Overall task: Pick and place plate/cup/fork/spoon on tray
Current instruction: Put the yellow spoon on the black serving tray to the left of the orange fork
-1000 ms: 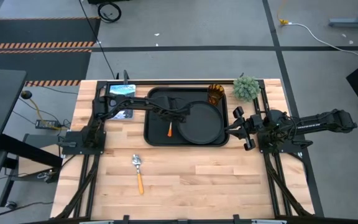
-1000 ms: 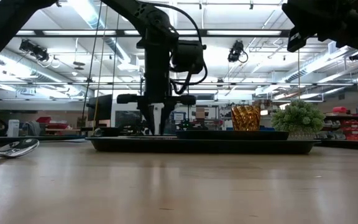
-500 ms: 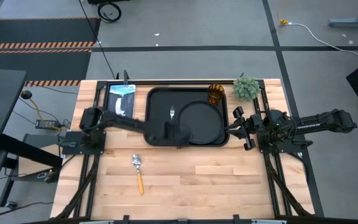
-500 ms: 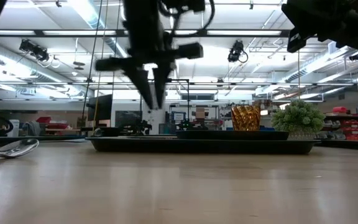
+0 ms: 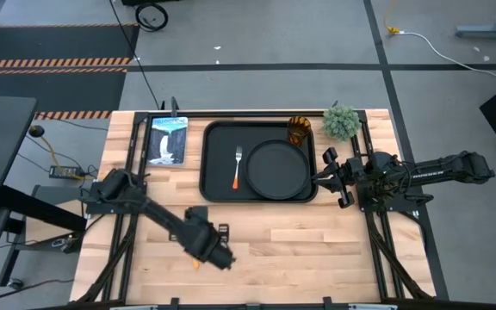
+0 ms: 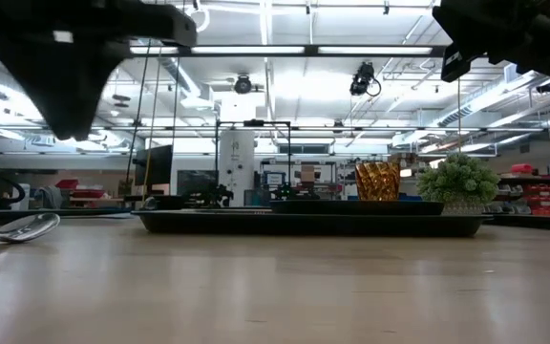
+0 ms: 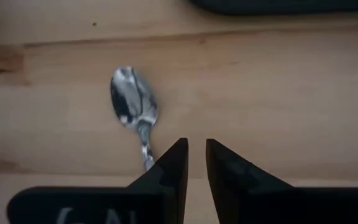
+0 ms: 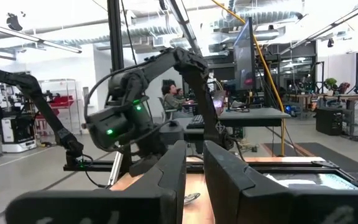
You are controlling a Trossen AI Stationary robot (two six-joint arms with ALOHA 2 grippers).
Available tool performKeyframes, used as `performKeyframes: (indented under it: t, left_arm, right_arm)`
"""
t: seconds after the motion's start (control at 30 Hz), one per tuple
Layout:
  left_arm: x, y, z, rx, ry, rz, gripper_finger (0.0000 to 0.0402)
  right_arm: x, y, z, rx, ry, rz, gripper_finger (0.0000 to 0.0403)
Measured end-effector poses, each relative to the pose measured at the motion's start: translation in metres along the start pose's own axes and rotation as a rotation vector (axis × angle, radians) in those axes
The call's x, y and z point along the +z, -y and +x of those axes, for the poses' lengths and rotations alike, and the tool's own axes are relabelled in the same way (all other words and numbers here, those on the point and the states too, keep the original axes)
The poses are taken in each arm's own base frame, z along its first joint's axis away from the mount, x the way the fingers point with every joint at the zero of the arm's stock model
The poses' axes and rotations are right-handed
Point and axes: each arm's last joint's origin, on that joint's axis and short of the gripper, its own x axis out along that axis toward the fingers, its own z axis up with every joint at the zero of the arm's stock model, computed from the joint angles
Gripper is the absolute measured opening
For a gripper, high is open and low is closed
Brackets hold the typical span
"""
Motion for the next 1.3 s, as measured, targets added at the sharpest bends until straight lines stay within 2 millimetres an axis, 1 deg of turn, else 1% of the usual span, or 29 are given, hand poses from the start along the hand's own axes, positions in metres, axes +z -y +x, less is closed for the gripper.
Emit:
performKeyframes:
  t: [0.1,0.23,0.3,0.43,0.53,0.63,0.67,0.73,0.8,0.9,1.0,1.2,1.3]
  left_arm:
    - [-0.012,-0.009,-0.005,-0.007,0.009,-0.016,0.0058]
    - [-0.025,-0.026,-0.011,0.029,0.050,-0.035,0.0040]
    - [-0.028,-0.032,-0.013,0.044,0.064,-0.023,0.0027]
    - [-0.028,-0.033,-0.012,0.051,0.078,-0.020,0.0007]
    - [-0.030,-0.036,0.003,0.066,0.082,-0.018,0.0006]
    - [-0.036,-0.040,0.020,0.048,0.015,-0.043,0.0008]
    - [-0.037,-0.038,0.024,0.027,-0.007,-0.057,0.0008]
    - [-0.040,-0.035,0.030,0.000,-0.032,-0.075,0.0008]
    - [-0.039,-0.032,0.031,-0.009,-0.055,-0.091,0.0010]
    - [-0.037,-0.028,0.032,-0.017,-0.071,-0.112,0.0020]
    - [-0.036,-0.028,0.033,0.003,-0.087,-0.119,0.0041]
    - [-0.038,-0.036,0.032,0.124,-0.156,-0.108,0.0105]
    - [-0.042,-0.036,0.031,0.113,-0.170,-0.099,0.0129]
  right_arm:
    - [0.000,0.000,0.000,0.000,0.000,0.000,0.0064]
    - [0.000,0.000,0.000,0.000,0.001,-0.001,0.0064]
    - [0.000,0.000,0.000,0.000,0.001,-0.001,0.0064]
    - [0.000,0.000,0.000,0.004,0.005,-0.002,0.0064]
    - [0.001,0.000,0.000,0.007,0.005,-0.002,0.0064]
    - [0.001,-0.001,0.000,0.024,0.004,-0.002,0.0064]
    - [0.001,-0.001,0.000,0.027,0.004,-0.001,0.0064]
    - [0.001,-0.001,0.000,0.030,0.004,-0.001,0.0064]
    - [0.001,-0.001,0.000,0.030,0.004,-0.002,0.0064]
    - [0.001,-0.001,0.000,0.033,0.004,-0.003,0.0064]
    - [0.001,-0.001,0.000,0.035,0.004,-0.002,0.0064]
    - [0.000,-0.002,0.000,0.062,-0.005,0.000,0.0064]
    - [0.000,-0.002,0.000,0.062,-0.004,-0.007,0.0064]
